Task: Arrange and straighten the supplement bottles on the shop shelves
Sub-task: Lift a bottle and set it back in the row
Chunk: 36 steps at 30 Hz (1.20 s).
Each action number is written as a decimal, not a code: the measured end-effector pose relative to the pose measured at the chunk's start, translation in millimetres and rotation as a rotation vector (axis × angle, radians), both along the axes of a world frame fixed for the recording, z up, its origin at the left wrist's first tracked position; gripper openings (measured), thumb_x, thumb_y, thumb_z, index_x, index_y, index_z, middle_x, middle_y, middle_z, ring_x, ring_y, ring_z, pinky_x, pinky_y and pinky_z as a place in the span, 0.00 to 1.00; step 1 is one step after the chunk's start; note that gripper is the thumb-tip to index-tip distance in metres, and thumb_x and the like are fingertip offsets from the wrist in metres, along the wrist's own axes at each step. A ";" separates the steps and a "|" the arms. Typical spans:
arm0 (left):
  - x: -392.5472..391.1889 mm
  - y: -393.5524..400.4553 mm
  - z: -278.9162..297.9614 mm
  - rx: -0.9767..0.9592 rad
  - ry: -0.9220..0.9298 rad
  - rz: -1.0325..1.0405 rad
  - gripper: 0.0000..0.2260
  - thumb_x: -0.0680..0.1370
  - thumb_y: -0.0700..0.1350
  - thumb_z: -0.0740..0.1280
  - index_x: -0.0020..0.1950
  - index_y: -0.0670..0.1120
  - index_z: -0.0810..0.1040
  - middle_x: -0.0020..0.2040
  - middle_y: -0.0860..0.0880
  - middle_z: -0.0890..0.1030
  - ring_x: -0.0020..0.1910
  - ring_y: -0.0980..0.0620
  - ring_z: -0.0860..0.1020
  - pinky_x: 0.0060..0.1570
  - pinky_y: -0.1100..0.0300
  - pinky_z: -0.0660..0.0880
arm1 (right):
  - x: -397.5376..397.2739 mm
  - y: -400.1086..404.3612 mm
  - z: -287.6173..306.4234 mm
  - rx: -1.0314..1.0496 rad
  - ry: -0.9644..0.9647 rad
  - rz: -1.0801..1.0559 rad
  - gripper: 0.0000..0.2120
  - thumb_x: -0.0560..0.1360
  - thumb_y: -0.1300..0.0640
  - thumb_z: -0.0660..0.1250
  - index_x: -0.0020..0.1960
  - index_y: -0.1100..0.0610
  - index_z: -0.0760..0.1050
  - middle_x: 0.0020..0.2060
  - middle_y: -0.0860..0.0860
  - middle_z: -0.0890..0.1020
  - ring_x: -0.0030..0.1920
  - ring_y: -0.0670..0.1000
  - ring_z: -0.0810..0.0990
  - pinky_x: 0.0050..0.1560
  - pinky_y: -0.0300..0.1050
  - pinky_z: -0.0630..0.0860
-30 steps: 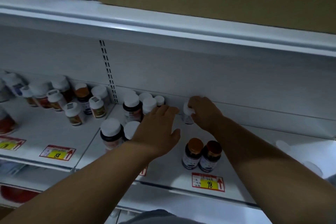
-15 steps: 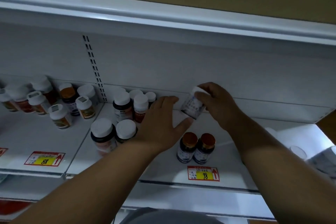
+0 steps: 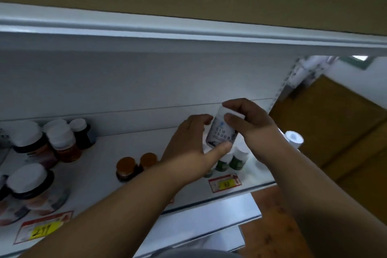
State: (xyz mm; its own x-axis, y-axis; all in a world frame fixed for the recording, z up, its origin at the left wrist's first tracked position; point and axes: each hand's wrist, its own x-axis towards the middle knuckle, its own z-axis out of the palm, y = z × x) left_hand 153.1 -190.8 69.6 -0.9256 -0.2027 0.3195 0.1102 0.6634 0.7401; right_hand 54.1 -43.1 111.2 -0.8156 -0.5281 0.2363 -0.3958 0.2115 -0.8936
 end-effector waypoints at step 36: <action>-221.8 242.2 -78.2 -0.787 -0.339 0.201 0.27 0.77 0.61 0.61 0.73 0.58 0.55 0.60 0.48 0.74 0.57 0.46 0.70 0.56 0.51 0.67 | -236.2 254.7 -110.8 0.599 0.266 0.189 0.24 0.66 0.53 0.71 0.56 0.39 0.66 0.54 0.41 0.70 0.50 0.47 0.73 0.42 0.41 0.76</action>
State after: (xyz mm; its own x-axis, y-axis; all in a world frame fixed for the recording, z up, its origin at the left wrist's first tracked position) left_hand -68.8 51.4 -8.6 -0.9666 -0.2087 0.1490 -0.2063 0.9780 0.0315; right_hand -182.1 211.6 0.3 -0.6511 -0.7580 0.0388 -0.6646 0.5448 -0.5114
